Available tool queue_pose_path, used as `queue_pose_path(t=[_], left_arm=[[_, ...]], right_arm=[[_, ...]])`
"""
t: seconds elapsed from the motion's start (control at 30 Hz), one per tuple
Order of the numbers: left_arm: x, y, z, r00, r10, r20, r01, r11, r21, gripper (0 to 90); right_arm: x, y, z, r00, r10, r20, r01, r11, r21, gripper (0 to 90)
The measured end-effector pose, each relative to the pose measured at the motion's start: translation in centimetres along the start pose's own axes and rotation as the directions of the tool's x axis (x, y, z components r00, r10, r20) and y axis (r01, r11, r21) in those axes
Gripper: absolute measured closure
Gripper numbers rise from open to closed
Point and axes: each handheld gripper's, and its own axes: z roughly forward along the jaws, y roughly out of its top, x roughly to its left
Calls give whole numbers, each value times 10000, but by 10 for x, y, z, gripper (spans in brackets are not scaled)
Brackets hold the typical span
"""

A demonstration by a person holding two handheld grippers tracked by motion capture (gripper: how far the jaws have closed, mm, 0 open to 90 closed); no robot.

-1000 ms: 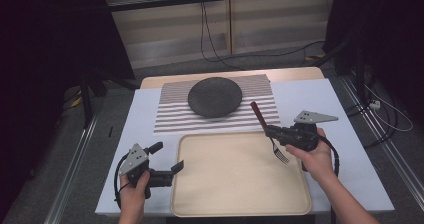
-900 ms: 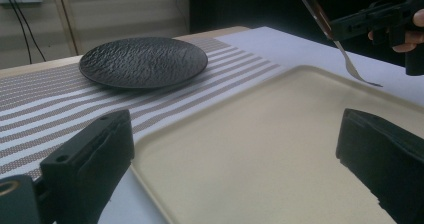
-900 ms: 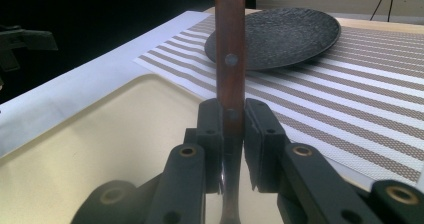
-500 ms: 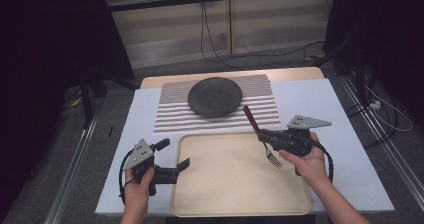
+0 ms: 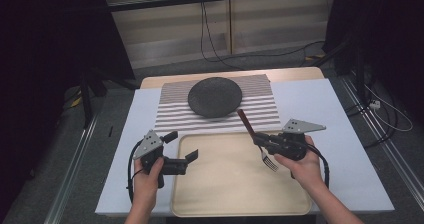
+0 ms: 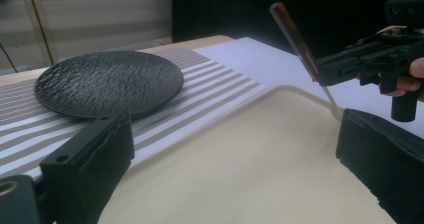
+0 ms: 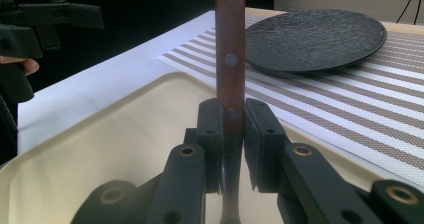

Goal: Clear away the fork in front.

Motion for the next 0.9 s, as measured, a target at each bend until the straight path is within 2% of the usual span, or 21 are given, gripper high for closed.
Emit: queue_pose_path(t=[0.3,0.4,0.6,0.9], left_arm=[[-10,8,24,9996,9,298,-13,9999,126,25],[-14,10,32,9996,84,270,-88,9999,122,26],[-19,15,45,9986,60,520,-62,10000,35,30],[-22,16,63,9982,45,593,-59,9997,229,33]], right_arm=[[10,-2,12,9996,-168,-213,170,9998,68,786],[13,-3,15,9993,-208,-304,212,9997,109,785],[15,-3,18,9989,-379,-262,383,9992,137,785],[21,-5,23,9981,-535,-319,540,9984,161,785]])
